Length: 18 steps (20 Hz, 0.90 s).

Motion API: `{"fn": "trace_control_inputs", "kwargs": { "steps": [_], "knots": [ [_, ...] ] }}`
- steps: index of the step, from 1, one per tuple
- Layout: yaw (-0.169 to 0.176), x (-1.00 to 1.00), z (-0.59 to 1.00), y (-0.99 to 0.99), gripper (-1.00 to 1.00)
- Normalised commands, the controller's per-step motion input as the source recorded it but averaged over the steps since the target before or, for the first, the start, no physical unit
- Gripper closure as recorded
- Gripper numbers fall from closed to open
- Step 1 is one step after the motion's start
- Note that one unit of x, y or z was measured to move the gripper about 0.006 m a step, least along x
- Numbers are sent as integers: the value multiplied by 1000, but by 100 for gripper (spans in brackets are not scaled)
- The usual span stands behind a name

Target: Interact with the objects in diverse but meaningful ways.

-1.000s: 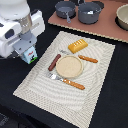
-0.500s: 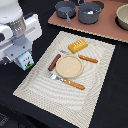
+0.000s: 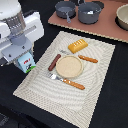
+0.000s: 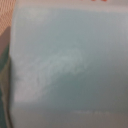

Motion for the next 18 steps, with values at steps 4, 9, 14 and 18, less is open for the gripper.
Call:
{"fn": "trace_control_inputs", "kwargs": {
  "steps": [4, 9, 14, 18],
  "knots": [
    [-54, 795, 307, -359, 100],
    [-68, 801, 143, -402, 100],
    [-58, 821, 53, -375, 100],
    [-39, 809, 0, -364, 100]
  ]
}}
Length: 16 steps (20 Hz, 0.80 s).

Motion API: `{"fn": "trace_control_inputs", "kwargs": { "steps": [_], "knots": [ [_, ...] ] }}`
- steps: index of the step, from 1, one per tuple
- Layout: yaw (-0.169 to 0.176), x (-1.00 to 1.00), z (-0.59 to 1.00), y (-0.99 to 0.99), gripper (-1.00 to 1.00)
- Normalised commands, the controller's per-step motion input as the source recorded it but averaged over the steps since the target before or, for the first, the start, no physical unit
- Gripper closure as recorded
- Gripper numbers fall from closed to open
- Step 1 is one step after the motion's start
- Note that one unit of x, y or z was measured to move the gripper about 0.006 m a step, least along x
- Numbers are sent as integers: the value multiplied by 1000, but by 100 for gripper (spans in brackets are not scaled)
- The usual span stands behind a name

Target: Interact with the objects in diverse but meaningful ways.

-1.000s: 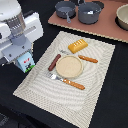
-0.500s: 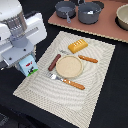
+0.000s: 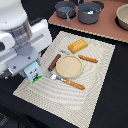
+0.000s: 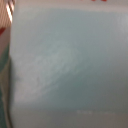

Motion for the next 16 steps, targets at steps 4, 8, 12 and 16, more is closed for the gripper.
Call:
{"fn": "trace_control_inputs", "kwargs": {
  "steps": [4, 8, 12, 16],
  "knots": [
    [-18, 847, 0, -394, 100],
    [-5, 871, 0, -418, 100],
    [-9, 683, -165, -274, 100],
    [0, 289, -329, -154, 100]
  ]
}}
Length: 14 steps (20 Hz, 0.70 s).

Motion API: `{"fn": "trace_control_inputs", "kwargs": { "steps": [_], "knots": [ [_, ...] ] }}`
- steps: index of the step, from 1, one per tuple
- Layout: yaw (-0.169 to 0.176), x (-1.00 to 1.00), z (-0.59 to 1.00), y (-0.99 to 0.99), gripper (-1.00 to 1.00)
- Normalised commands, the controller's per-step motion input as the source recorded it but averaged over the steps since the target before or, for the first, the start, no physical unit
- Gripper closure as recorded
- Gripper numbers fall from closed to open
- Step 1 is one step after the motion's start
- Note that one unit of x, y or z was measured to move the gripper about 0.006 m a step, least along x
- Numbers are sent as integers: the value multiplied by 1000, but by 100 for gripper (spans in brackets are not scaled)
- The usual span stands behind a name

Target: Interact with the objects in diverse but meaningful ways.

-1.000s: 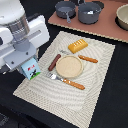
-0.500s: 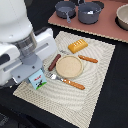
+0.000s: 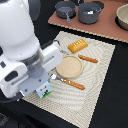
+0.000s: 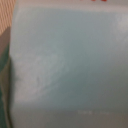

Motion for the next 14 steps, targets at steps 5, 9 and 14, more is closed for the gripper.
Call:
{"fn": "trace_control_inputs", "kwargs": {
  "steps": [5, 9, 14],
  "knots": [
    [15, 42, -191, 3, -100],
    [37, 4, 279, 206, -100],
    [0, 122, 819, 278, -100]
  ]
}}
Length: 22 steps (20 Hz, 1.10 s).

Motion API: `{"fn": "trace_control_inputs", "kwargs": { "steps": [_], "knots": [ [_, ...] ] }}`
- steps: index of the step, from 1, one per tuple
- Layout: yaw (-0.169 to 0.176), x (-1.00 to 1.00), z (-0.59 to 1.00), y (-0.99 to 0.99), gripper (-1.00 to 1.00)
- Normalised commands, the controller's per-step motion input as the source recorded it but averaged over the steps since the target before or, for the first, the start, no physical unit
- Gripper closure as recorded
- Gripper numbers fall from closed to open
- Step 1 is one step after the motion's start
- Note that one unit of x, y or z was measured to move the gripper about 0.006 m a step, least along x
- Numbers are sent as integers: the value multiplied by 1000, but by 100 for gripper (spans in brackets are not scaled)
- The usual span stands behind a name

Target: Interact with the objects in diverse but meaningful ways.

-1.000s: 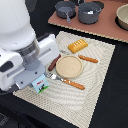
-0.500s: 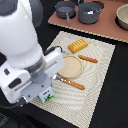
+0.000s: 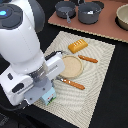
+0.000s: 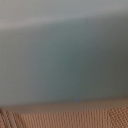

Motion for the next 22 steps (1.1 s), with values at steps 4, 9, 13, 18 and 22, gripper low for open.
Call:
{"fn": "trace_control_inputs", "kwargs": {
  "steps": [4, 9, 13, 18, 22],
  "knots": [
    [0, 195, 876, 294, -100],
    [0, 142, 981, 332, -100],
    [0, -11, 614, 323, -100],
    [3, -133, 210, 361, -100],
    [-6, -247, -207, 344, -100]
  ]
}}
